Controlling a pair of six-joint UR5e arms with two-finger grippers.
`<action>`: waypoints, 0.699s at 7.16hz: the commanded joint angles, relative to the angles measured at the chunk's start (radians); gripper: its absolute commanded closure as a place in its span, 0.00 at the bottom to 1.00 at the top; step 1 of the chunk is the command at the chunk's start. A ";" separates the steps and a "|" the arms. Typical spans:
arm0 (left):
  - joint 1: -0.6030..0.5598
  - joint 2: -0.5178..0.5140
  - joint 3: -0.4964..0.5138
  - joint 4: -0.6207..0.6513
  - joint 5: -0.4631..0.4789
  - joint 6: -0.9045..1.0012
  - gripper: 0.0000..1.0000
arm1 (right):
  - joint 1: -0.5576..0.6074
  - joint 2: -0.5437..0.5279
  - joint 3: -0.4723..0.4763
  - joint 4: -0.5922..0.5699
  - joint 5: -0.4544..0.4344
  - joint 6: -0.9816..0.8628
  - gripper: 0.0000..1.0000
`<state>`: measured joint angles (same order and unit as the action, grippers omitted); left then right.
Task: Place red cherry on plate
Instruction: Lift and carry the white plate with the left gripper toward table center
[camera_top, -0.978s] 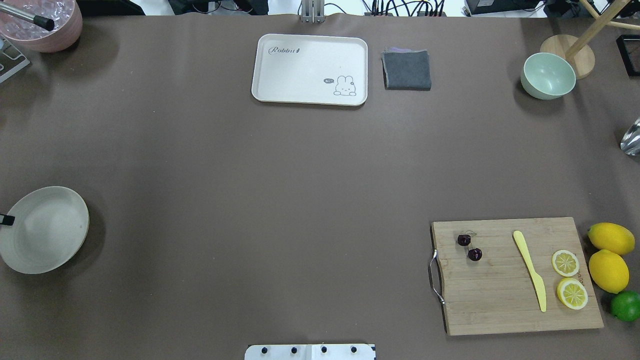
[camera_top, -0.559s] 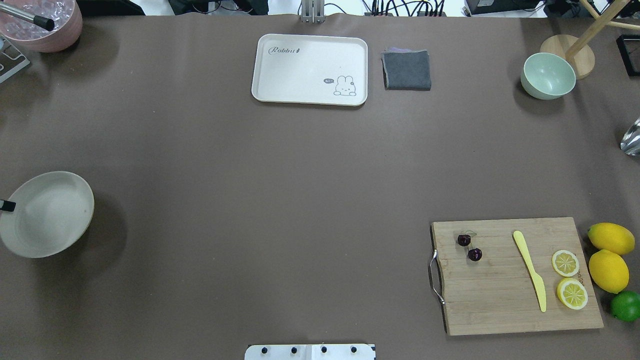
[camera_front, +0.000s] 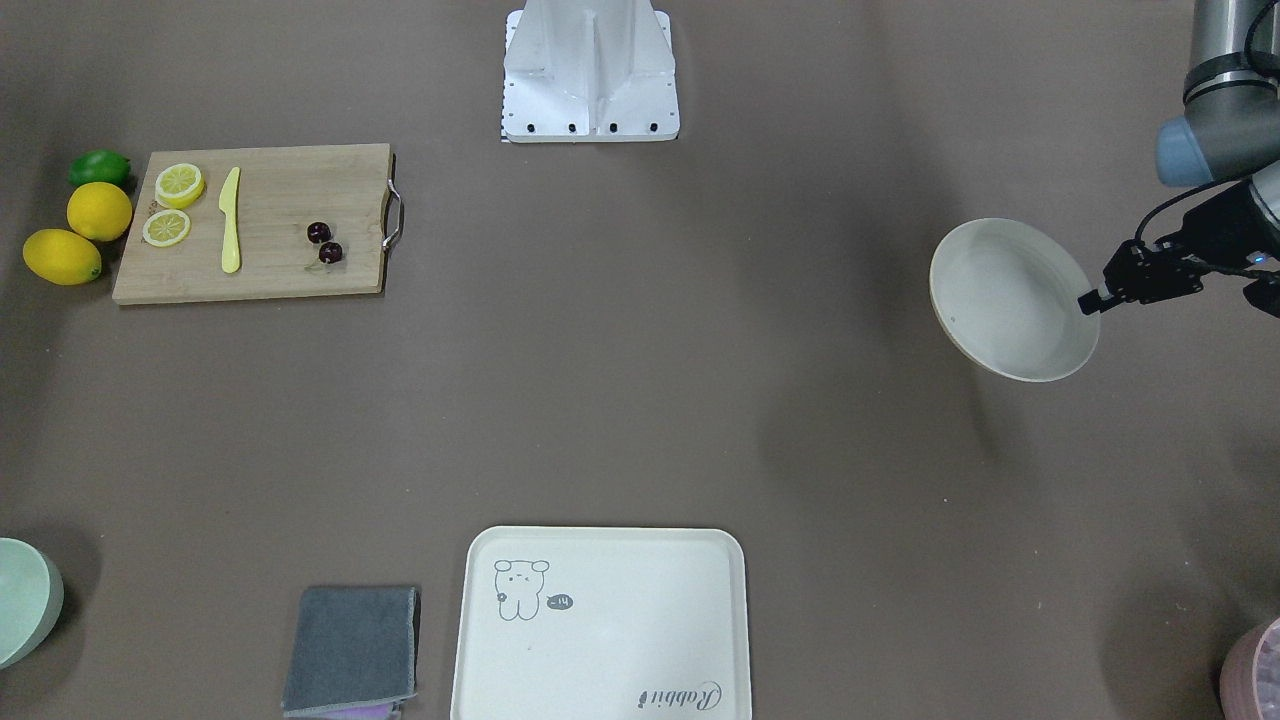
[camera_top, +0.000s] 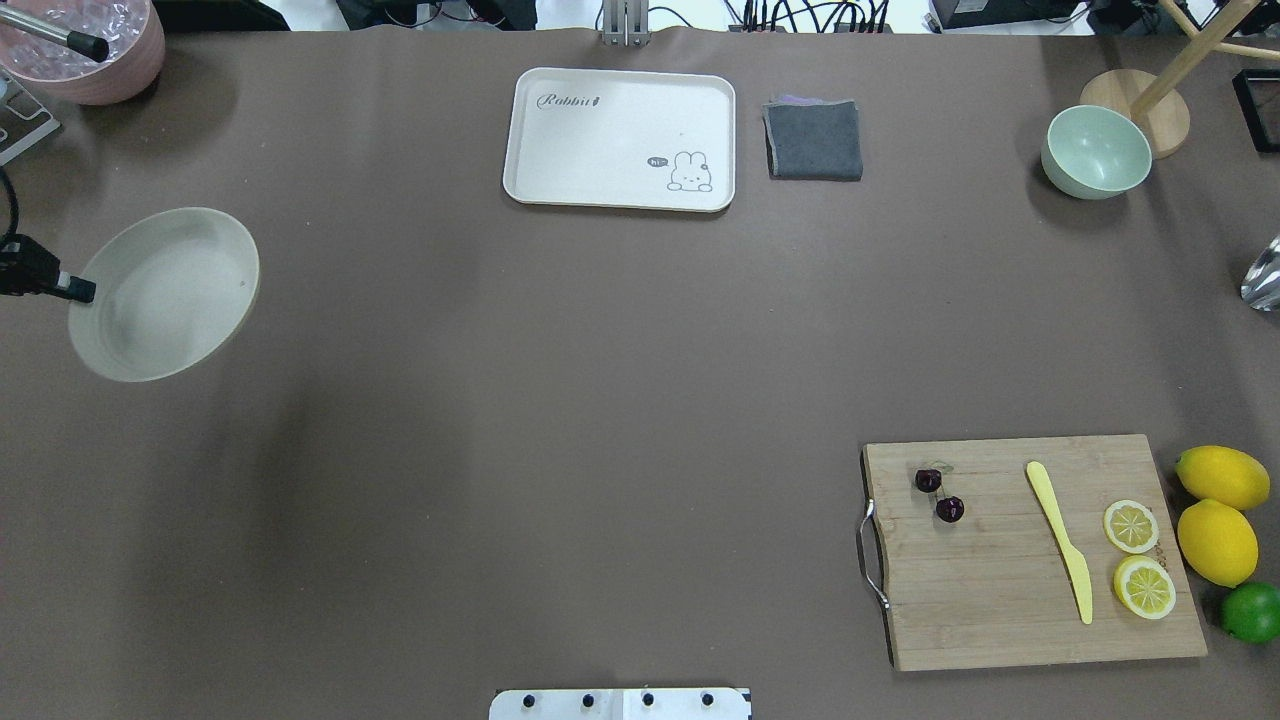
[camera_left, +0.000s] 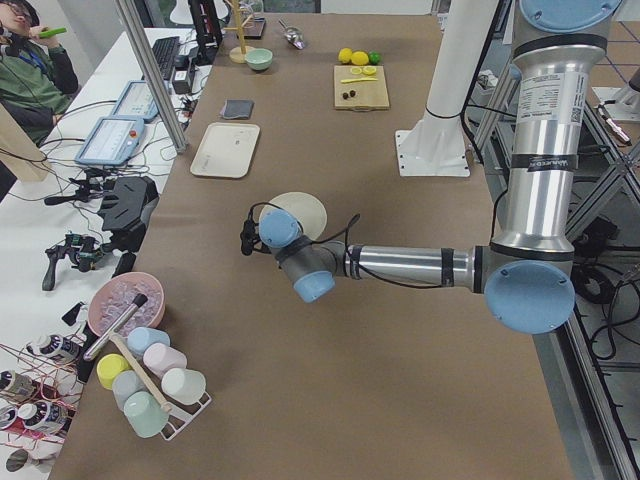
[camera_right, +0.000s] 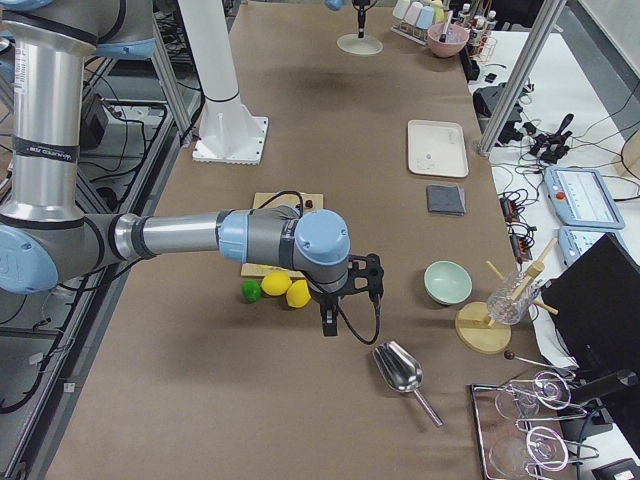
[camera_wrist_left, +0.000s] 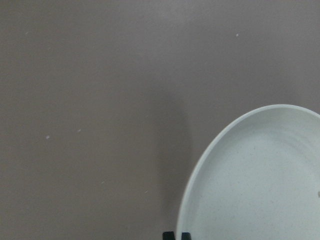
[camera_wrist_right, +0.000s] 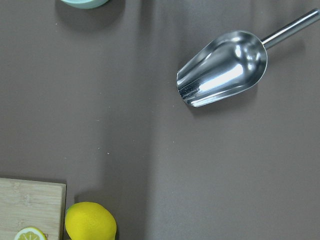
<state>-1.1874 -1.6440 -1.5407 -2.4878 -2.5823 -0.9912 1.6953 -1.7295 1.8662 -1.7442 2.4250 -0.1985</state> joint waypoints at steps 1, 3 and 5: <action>0.212 -0.083 -0.085 0.015 0.211 -0.250 1.00 | 0.000 0.004 0.001 -0.001 0.002 0.002 0.00; 0.378 -0.245 -0.084 0.100 0.368 -0.403 1.00 | 0.000 0.004 -0.001 -0.001 0.002 0.002 0.00; 0.539 -0.374 -0.087 0.223 0.541 -0.483 1.00 | -0.002 0.010 -0.002 -0.001 0.002 0.024 0.00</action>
<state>-0.7531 -1.9437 -1.6267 -2.3332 -2.1485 -1.4259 1.6940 -1.7213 1.8646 -1.7455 2.4267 -0.1822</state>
